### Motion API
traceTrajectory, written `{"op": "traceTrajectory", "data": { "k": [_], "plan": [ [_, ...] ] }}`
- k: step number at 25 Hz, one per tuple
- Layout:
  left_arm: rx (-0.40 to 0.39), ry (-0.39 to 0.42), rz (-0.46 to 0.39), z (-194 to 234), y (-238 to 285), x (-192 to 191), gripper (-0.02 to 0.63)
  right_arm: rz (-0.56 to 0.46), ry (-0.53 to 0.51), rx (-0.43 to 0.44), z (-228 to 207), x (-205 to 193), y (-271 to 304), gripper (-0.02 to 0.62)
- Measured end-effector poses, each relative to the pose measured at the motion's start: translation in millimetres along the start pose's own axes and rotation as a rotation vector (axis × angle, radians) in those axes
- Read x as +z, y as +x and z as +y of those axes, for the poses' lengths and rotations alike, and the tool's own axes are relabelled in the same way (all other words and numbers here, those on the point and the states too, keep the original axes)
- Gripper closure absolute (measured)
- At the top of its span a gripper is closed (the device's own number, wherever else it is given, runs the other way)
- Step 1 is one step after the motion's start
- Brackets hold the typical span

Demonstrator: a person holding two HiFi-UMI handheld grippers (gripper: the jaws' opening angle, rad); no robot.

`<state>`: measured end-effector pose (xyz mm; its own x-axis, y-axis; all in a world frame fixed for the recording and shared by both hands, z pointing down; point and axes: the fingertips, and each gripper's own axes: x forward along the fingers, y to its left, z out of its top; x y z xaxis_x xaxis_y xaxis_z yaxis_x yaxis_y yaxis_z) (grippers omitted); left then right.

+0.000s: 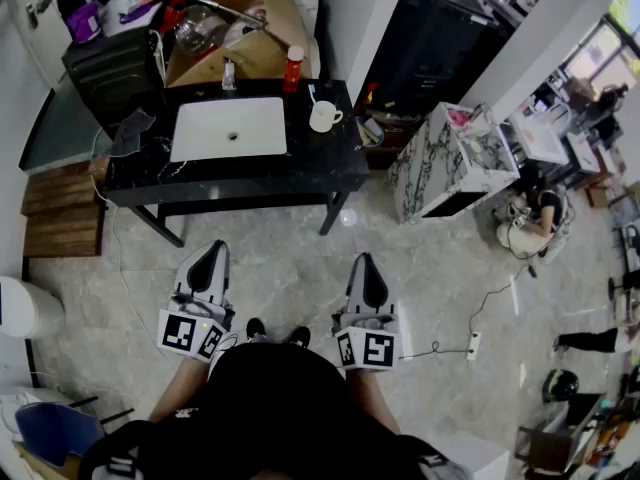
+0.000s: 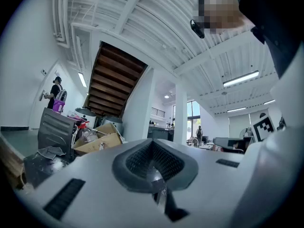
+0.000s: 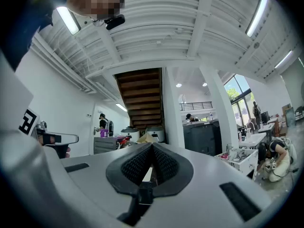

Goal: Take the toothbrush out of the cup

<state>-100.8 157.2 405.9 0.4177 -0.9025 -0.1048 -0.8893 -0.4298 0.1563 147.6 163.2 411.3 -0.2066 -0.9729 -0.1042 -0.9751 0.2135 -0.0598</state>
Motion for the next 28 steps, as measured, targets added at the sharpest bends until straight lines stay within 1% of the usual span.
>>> {"op": "traceTrajectory", "data": {
  "k": [25,28],
  "plan": [
    [-0.018,-0.001,0.006,-3.1,4.7,-0.5,0.603,-0.019,0.004,0.017,2.5,5.0,1.1,0.574],
    [-0.018,0.0,0.006,-2.4,3.6,0.2,0.602,-0.019,-0.001,0.015,3.4,5.5,1.7,0.528]
  ]
}}
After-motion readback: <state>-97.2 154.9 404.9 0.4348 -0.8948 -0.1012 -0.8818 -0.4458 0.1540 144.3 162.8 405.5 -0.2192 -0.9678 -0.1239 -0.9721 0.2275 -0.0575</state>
